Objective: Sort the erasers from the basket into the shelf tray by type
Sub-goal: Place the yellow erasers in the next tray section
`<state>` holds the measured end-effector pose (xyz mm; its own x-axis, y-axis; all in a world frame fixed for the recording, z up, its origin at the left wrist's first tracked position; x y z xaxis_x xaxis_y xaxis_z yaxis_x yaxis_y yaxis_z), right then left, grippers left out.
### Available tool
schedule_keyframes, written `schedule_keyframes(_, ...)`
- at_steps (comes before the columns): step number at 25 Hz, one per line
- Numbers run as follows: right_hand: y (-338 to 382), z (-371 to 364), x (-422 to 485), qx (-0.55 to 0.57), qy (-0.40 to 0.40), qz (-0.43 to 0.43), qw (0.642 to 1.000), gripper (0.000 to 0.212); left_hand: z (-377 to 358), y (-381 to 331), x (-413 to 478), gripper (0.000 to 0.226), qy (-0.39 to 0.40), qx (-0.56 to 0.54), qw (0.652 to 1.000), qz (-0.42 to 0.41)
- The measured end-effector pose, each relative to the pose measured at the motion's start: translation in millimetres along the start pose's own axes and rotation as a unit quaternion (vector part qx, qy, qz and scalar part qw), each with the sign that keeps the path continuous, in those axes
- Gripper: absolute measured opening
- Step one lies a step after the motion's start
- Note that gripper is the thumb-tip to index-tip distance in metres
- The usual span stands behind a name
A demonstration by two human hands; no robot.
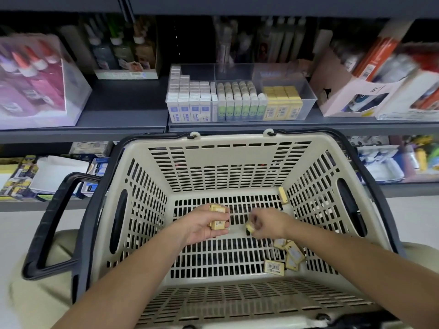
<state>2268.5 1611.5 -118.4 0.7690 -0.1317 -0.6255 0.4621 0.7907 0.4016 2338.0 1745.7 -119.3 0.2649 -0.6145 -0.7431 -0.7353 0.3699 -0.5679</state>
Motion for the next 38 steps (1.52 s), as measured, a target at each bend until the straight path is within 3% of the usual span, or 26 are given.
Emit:
schedule_keyframes(3, 27, 23, -4, 0.308, -0.005, 0.032, 0.951, 0.023, 1, -2, 0, 0.025, -0.027, 0.016, 0.999, -0.014)
schedule_keyframes(7, 38, 29, -6, 0.411, -0.001, 0.053, 0.910, 0.013, -6, -3, -3, 0.035, -0.012, -0.017, 1.000, -0.023)
schedule_keyframes(9, 34, 30, -5, 0.410, -0.002, 0.043, 0.911, 0.009, -5, -5, -3, 0.038, -0.016, -0.015, 0.999, -0.034)
schedule_keyframes(11, 21, 33, -3, 0.278, -0.021, 0.021, 0.960, 0.005, -3, -7, -2, 0.037, -0.027, -0.008, 0.999, -0.043)
schedule_keyframes(13, -4, 33, -2, 0.011, -0.020, -0.026, 0.999, 0.008, 0, -7, -1, 0.036, -0.038, -0.001, 0.999, -0.037)
schedule_keyframes(16, -38, 14, -6, -0.212, 0.054, -0.096, 0.971, 0.022, 2, -3, 2, 0.036, -0.041, 0.020, 0.999, -0.022)
schedule_keyframes(21, -40, -11, -1, -0.291, 0.083, -0.082, 0.949, 0.035, 3, 1, 3, 0.034, -0.043, 0.044, 0.998, -0.016)
schedule_keyframes(24, -41, -7, 0, -0.195, 0.103, -0.069, 0.973, 0.026, 5, -3, 2, 0.033, -0.046, 0.038, 0.998, -0.024)
schedule_keyframes(27, -19, 19, -2, 0.013, 0.052, -0.030, 0.998, 0.015, 8, -8, 0, 0.035, -0.056, 0.041, 0.997, -0.033)
schedule_keyframes(29, 5, 38, -5, 0.185, 0.023, 0.009, 0.982, 0.010, 8, -11, -2, 0.034, -0.067, 0.054, 0.995, -0.040)
schedule_keyframes(31, 27, 58, -12, 0.283, 0.008, 0.053, 0.958, 0.012, 5, -19, -6, 0.034, -0.062, 0.053, 0.995, -0.054)
schedule_keyframes(38, 42, 123, -41, 0.398, -0.076, 0.138, 0.904, 0.023, -25, -84, -35, 0.044, -0.007, -0.041, 0.988, -0.148)
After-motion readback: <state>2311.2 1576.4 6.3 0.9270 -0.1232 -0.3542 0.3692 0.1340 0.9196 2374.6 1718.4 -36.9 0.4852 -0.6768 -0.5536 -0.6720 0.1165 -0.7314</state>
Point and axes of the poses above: each hand's wrist, its own x-axis towards the middle knuckle, its own z-axis out of the back of the hand, y = z × x, the point moved 9 cm from there along x, towards the middle knuckle, and after that the axes turned 1 degree about x, right-handed, at the moved point
